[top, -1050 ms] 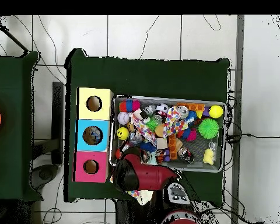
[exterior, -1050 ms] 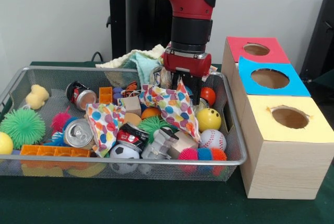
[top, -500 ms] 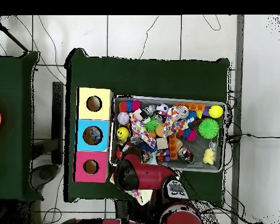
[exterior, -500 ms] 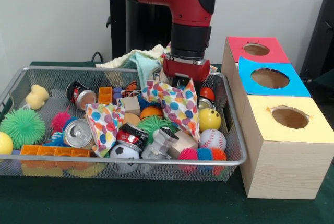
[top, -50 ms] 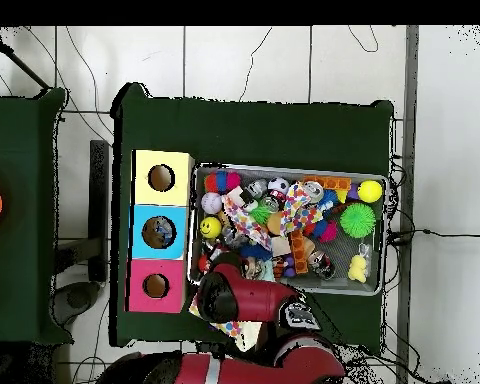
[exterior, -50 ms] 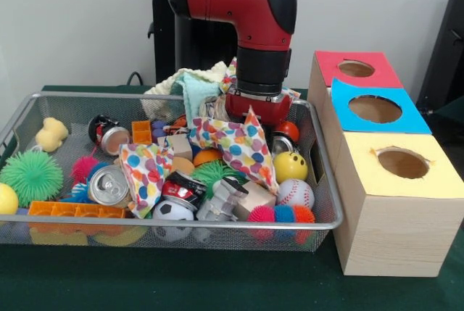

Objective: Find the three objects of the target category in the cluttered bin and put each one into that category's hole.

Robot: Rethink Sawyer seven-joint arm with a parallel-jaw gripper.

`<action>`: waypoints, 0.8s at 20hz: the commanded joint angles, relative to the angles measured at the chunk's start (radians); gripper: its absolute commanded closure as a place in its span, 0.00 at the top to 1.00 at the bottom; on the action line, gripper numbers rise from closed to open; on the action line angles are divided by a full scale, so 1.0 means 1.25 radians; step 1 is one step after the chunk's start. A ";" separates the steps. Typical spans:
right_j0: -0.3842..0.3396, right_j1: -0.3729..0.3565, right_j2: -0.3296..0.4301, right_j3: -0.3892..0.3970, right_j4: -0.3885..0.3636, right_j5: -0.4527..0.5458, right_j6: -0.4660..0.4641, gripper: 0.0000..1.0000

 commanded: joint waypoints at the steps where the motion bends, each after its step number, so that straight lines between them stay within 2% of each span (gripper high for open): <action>1: 0.004 0.032 -0.006 -0.098 0.022 -0.043 0.077 0.00; 6: 0.013 0.024 -0.015 -0.100 0.024 -0.010 0.067 0.00; 11: -0.007 0.007 0.007 -0.093 0.020 0.015 0.075 0.00; 13: -0.031 -0.024 0.030 -0.073 0.013 0.036 0.082 0.00; 14: -0.028 -0.054 0.022 -0.065 0.006 0.040 0.076 0.00; 16: -0.041 -0.138 0.032 -0.037 -0.007 0.101 0.057 0.00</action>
